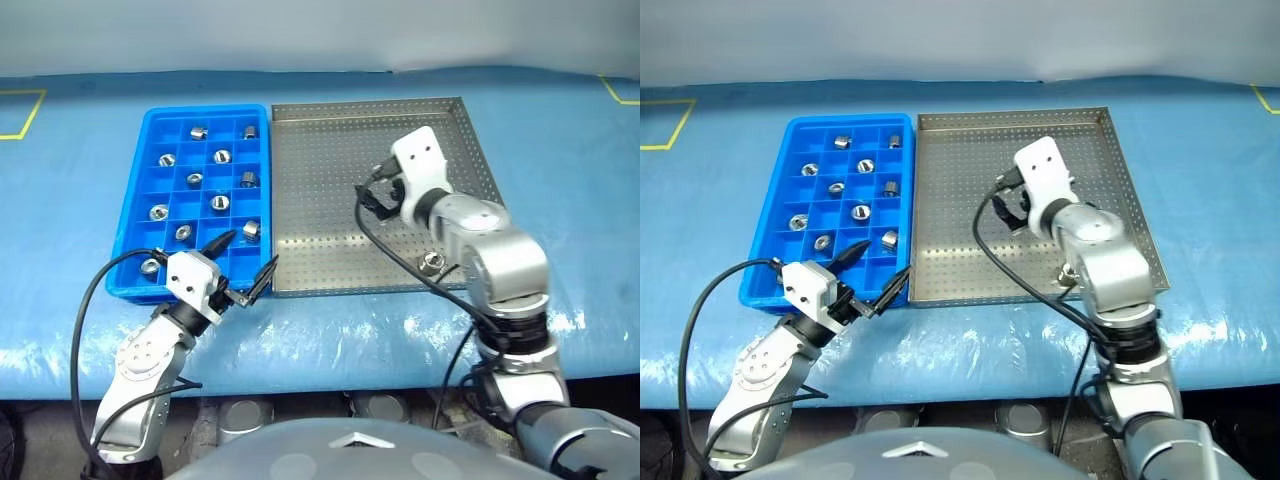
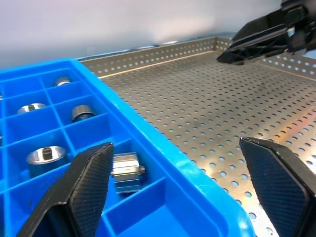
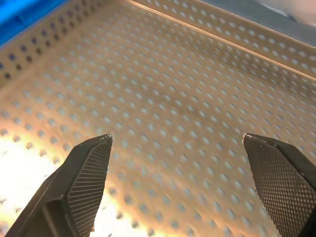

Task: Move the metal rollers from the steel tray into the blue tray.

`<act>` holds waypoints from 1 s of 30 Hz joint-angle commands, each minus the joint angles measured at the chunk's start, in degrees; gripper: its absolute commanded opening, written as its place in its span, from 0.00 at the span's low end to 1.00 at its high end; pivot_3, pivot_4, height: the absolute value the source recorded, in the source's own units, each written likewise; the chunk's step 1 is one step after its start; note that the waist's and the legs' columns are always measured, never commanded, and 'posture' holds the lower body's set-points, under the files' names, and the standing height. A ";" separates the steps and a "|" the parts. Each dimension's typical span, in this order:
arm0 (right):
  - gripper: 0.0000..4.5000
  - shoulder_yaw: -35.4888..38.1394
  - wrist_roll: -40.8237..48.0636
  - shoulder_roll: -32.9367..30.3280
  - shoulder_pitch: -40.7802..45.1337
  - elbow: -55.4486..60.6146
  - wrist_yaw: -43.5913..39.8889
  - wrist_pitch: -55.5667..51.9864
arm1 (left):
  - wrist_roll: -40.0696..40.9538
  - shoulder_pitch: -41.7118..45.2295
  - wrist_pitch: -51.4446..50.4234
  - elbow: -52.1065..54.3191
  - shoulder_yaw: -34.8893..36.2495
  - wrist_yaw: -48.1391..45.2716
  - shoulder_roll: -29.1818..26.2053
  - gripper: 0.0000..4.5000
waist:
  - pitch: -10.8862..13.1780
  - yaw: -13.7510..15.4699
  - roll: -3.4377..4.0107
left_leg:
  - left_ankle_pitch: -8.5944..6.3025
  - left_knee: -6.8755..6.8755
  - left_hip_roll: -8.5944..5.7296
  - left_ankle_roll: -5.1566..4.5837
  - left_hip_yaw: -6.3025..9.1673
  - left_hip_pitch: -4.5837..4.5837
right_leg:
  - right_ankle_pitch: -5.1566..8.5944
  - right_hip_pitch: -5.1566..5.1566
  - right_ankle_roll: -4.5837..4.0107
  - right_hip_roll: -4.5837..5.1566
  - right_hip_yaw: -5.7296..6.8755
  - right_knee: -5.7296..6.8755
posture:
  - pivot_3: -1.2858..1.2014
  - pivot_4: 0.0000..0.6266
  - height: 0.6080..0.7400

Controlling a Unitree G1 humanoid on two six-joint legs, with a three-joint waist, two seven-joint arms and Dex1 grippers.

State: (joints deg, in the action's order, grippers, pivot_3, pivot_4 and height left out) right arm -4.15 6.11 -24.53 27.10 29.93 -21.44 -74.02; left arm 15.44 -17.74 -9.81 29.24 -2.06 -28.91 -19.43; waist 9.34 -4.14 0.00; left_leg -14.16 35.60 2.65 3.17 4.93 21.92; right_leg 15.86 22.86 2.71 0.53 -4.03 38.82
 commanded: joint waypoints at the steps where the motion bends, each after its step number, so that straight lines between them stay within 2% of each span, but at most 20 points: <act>1: 0.99 3.72 4.26 -3.23 1.01 5.48 -2.77 -13.51 | 0.70 1.04 0.94 -0.42 -0.95 -2.33 -1.09 1.00 | 0.00 -0.81 0.00 | 0.00 0.00 0.00 -0.01 0.00 -0.01 | 0.00 0.00 0.00 -0.01 0.00 0.00 | 0.47 0.24 1.00; 4: 0.99 5.34 7.27 -6.73 0.64 5.09 -3.98 -18.25 | 0.51 2.11 1.17 -1.80 -1.63 -3.46 -1.56 1.00 | 0.00 -1.57 0.00 | -0.01 0.01 0.00 -0.03 -0.02 -0.02 | 0.00 0.00 0.00 -0.02 -0.04 0.02 | 0.46 0.24 1.00; 10: 0.99 6.55 15.37 -12.33 -1.51 1.64 -3.70 -18.48 | -0.64 4.25 2.94 -5.97 -3.96 -6.67 -2.64 1.00 | 0.01 -2.15 -0.01 | -0.03 0.15 -0.03 -0.06 -0.03 -0.01 | 0.06 -0.07 0.14 0.00 -0.06 0.01 | 0.46 0.24 1.00; 16: 0.99 5.85 24.19 -16.02 -3.32 -2.01 0.03 -18.48 | -0.85 5.10 5.82 -9.46 -5.45 -10.20 -3.43 1.00 | -0.01 -2.30 0.01 | -0.10 0.25 -0.04 -0.18 -0.09 -0.03 | 0.03 -0.13 0.18 0.00 -0.13 0.00 | 0.47 0.24 1.00; 22: 0.99 4.84 31.61 -15.30 -4.86 -4.28 5.76 -18.48 | -0.54 5.25 7.47 -10.51 -6.45 -12.72 -4.31 1.00 | -0.03 -2.43 0.04 | -0.19 0.34 -0.04 -0.34 -0.15 -0.07 | 0.06 -0.17 0.26 0.00 -0.20 0.00 | 0.47 0.24 1.00; 29: 0.99 4.41 34.44 -14.54 -5.35 -6.38 11.91 -18.48 | -0.15 4.68 7.48 -7.91 -6.54 -12.88 -4.54 1.00 | -0.03 -2.08 0.04 | -0.25 0.34 -0.04 -0.45 -0.19 -0.07 | 0.08 -0.19 0.31 -0.01 -0.23 -0.04 | 0.48 0.24 1.00; 30: 0.96 4.57 34.14 -14.34 -5.31 -6.73 12.70 -18.48 | -0.01 4.66 7.10 -7.17 -6.51 -12.67 -4.55 1.00 | -0.03 -2.06 0.05 | -0.27 0.35 -0.03 -0.47 -0.19 -0.07 | 0.08 -0.20 0.32 -0.01 -0.23 -0.05 | 0.48 0.24 1.00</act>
State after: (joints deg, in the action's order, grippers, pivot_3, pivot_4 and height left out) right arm 0.26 39.95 -39.10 21.86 23.59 -10.16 -91.88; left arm 15.22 -12.19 -1.94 20.63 -7.67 -41.37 -23.44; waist 9.31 -6.20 0.05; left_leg -14.44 35.95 2.62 2.69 4.74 21.85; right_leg 15.95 22.67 3.04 0.51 -4.26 38.76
